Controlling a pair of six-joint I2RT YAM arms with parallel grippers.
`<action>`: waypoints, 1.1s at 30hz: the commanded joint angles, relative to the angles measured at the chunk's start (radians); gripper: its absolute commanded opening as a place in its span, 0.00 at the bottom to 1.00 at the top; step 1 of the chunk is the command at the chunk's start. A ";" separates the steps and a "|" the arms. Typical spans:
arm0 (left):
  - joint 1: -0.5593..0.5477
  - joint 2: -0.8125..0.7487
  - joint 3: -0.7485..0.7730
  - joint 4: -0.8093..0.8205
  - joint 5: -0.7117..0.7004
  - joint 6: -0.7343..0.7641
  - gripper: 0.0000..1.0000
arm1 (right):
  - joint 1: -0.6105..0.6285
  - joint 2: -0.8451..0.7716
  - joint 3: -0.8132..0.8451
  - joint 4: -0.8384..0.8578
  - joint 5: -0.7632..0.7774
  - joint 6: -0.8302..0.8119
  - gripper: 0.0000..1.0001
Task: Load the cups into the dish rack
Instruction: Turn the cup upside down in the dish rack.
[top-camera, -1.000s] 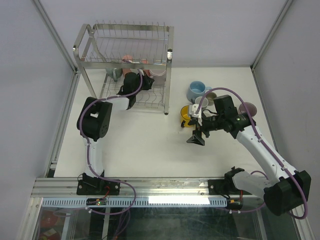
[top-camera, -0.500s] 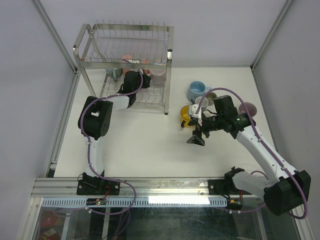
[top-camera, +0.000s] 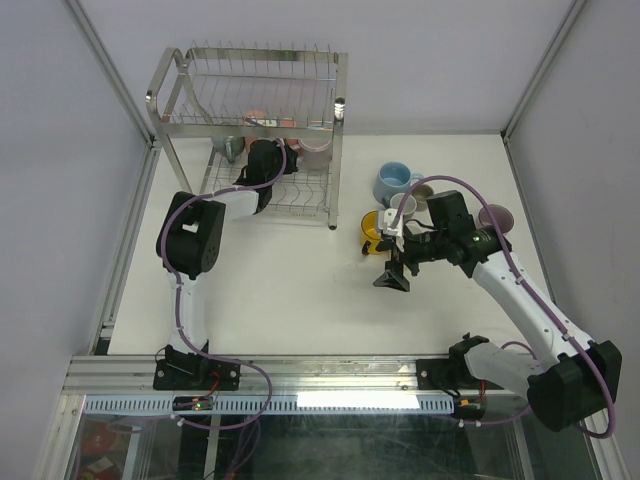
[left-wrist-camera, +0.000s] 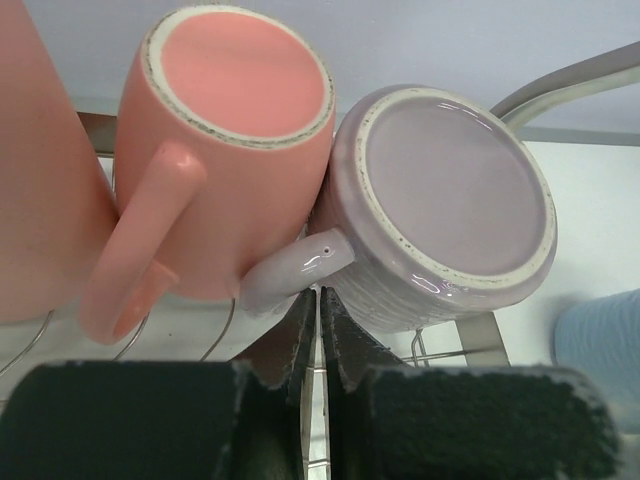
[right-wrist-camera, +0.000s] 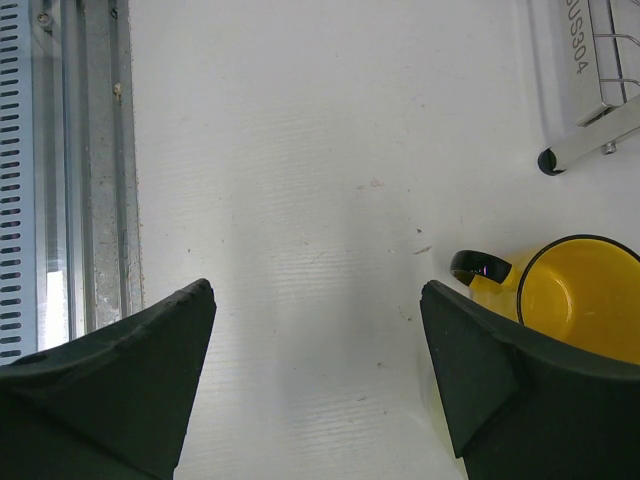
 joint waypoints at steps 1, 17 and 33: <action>0.009 -0.008 0.057 0.043 -0.049 0.009 0.04 | 0.002 -0.006 0.002 0.030 -0.014 -0.011 0.87; 0.009 -0.127 -0.123 0.156 0.006 -0.018 0.09 | -0.006 -0.006 -0.004 0.035 -0.017 -0.011 0.87; 0.008 -0.503 -0.611 0.303 0.104 -0.068 0.22 | -0.016 -0.009 -0.008 0.032 -0.029 -0.017 0.87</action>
